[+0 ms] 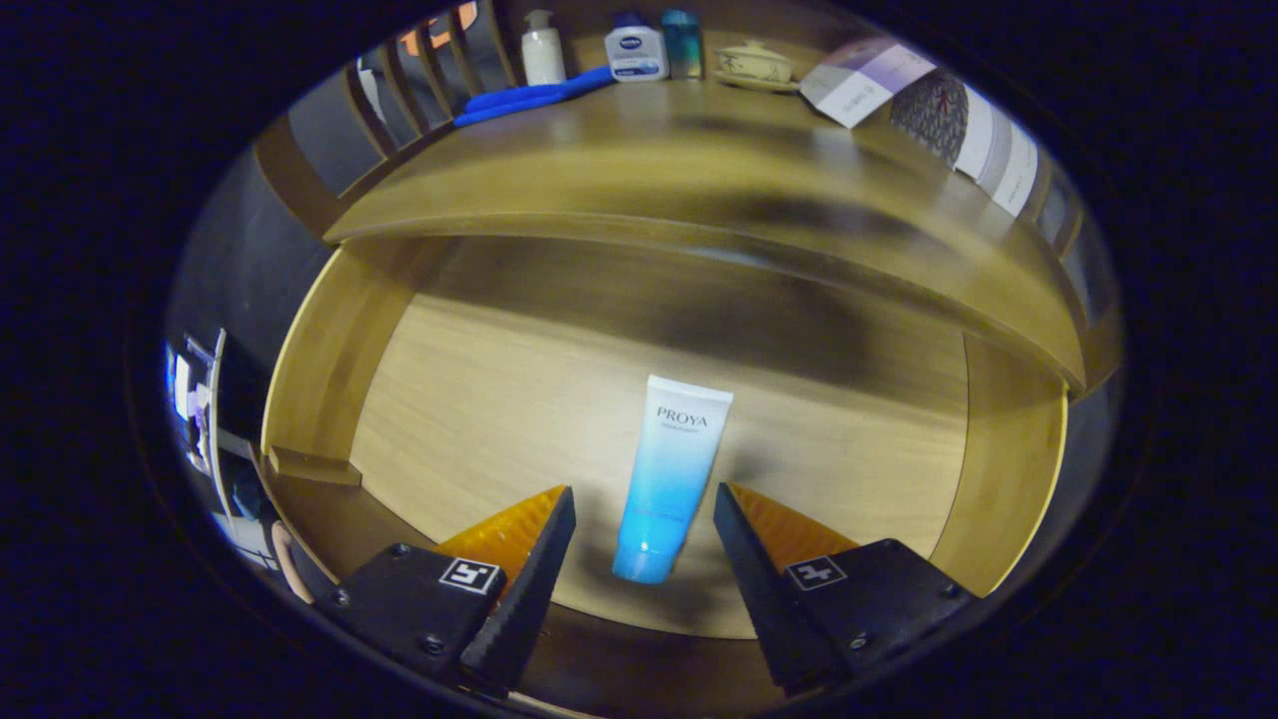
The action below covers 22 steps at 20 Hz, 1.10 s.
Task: Pull open the drawer, take out the items inside it, and place them on the countertop above the cabinet.
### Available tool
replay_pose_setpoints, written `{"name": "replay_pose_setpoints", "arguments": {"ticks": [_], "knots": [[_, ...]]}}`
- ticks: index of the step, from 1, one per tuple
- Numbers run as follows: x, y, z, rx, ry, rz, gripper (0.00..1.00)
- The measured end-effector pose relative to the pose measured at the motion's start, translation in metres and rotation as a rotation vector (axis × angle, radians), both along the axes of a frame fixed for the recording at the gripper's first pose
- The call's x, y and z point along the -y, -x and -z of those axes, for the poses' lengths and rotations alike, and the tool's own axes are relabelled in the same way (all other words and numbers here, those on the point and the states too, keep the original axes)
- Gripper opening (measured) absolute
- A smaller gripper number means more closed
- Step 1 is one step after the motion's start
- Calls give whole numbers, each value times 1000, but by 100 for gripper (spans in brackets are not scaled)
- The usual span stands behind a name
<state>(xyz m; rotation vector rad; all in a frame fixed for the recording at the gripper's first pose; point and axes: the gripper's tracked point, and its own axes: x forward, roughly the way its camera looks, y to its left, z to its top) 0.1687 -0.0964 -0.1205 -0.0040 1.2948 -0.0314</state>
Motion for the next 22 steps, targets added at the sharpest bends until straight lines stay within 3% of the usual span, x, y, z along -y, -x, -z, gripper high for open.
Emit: {"name": "replay_pose_setpoints", "arguments": {"ticks": [6, 7, 10, 13, 22], "knots": [[9, 4, 14, -58, 58, 47, 83], [10, 5, 21, -74, 58, 64, 72], [10, 4, 18, -63, 71, 69, 56], [8, 4, 15, -48, 65, 67, 48], [-10, 19, -41, 49, 38, 36, 44]]}}
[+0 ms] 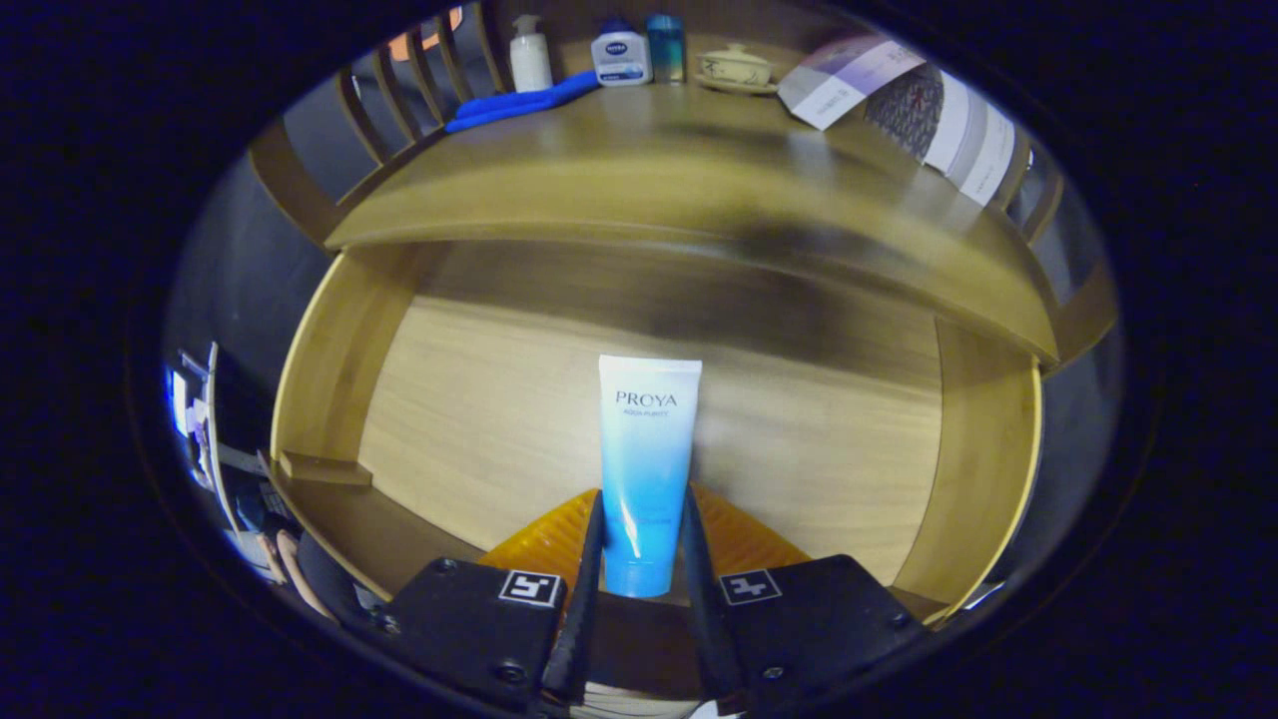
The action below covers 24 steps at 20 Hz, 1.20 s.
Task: Pull open the drawer, take out the items inside it, and place them on the countertop above the cabinet.
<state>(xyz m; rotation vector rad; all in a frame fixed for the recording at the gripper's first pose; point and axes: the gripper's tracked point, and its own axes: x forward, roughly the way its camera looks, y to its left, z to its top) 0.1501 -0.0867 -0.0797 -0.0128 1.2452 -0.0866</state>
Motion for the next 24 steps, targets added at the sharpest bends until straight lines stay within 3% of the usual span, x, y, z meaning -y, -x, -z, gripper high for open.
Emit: {"name": "replay_pose_setpoints", "arguments": {"ticks": [7, 14, 24], "knots": [[-3, -14, -54, 95, 12, -5, 44], [-10, -67, -101, 185, 27, 0, 44], [-3, -145, -73, 202, 47, 75, 44]]}}
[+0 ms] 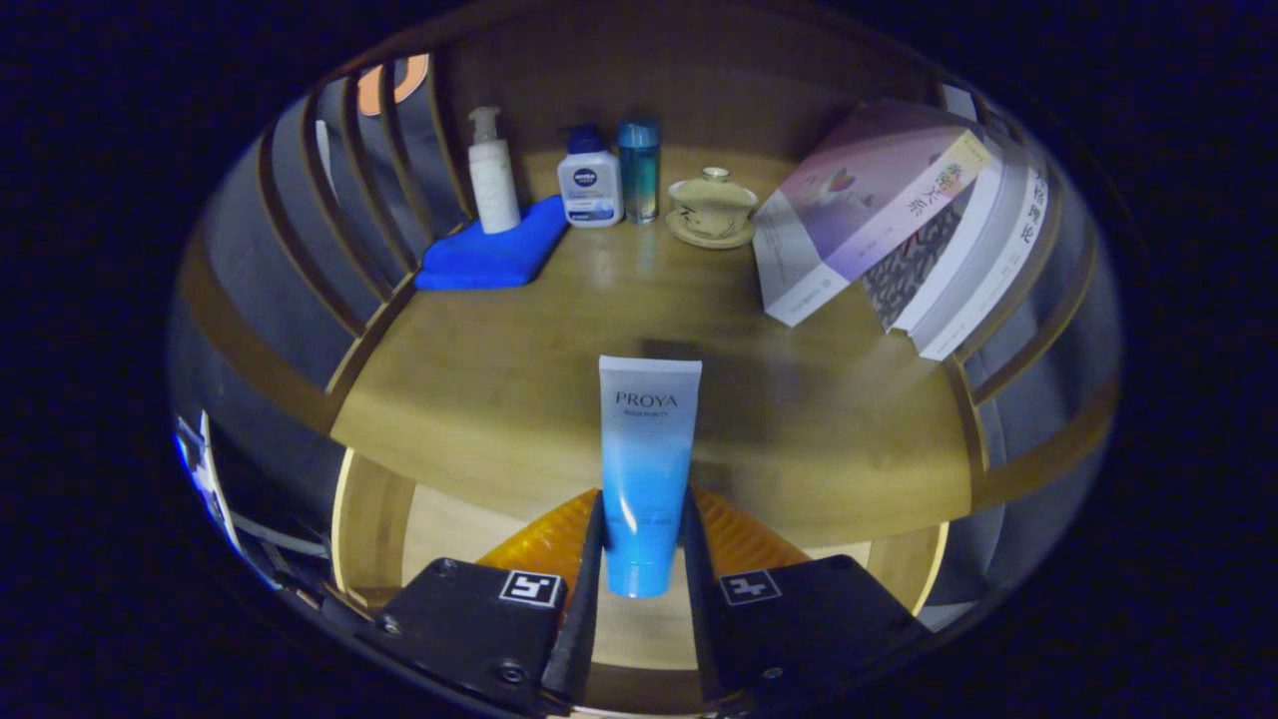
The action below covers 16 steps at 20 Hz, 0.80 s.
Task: Pull open the drawer, take out the items inside it, and place them on the countertop above the cabinet.
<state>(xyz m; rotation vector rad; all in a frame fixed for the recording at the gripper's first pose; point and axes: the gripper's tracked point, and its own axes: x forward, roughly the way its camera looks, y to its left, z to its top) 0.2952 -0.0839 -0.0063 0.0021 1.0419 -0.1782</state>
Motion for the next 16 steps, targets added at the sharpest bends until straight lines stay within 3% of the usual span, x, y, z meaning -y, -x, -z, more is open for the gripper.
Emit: {"name": "replay_pose_setpoints", "arguments": {"ticks": [9, 12, 16], "knots": [[3, -37, 8, 51, 45, -11, 44], [-1, -36, 7, 79, 6, -6, 49], [-15, -13, -13, 135, -23, -62, 58]]}}
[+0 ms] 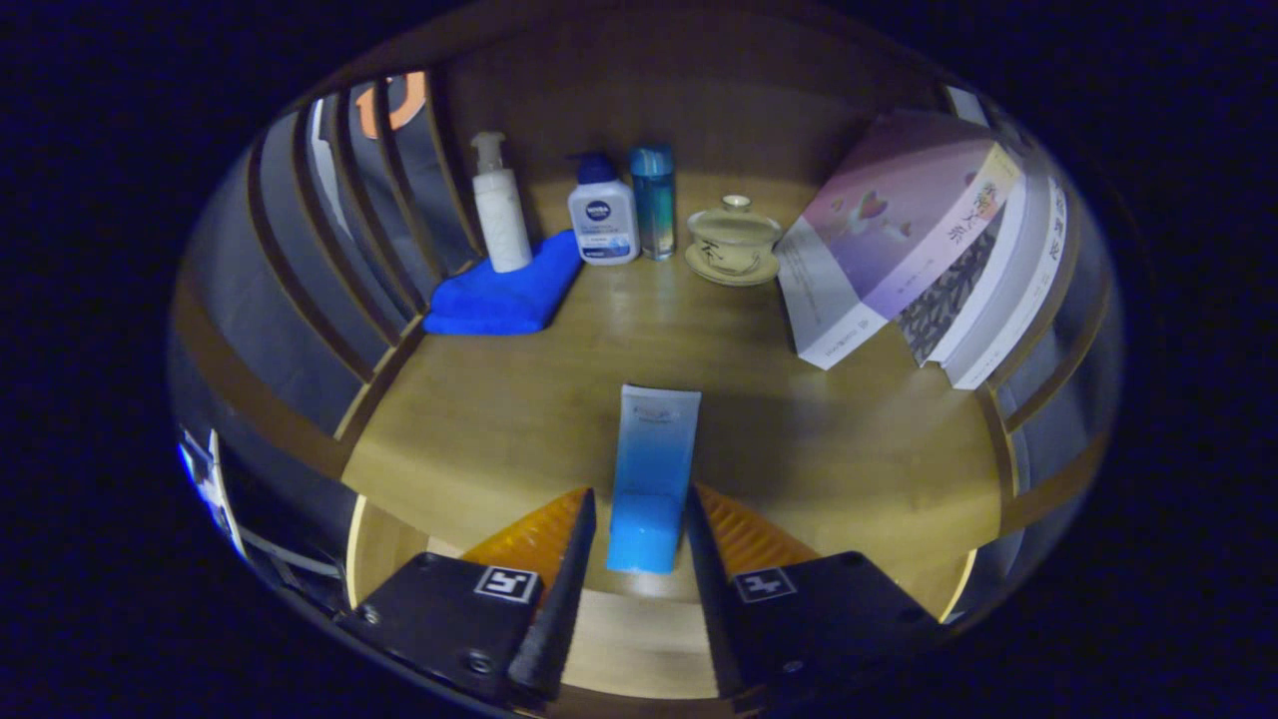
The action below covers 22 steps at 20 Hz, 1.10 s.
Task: Pull open the drawer, take out the items inside it, and place them on the countertop above the cabinet.
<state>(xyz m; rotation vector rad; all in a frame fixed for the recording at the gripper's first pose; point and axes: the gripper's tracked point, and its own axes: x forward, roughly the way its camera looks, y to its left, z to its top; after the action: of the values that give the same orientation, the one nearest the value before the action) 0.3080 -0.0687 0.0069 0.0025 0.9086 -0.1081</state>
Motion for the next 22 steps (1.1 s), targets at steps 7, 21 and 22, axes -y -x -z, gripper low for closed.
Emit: {"name": "replay_pose_setpoints", "arguments": {"ticks": [7, 21, 22], "knots": [[-29, 82, -23, 105, -14, -106, 76], [-43, 249, -15, 370, 39, -100, 77], [-47, 256, -9, 386, 33, -100, 77]]}}
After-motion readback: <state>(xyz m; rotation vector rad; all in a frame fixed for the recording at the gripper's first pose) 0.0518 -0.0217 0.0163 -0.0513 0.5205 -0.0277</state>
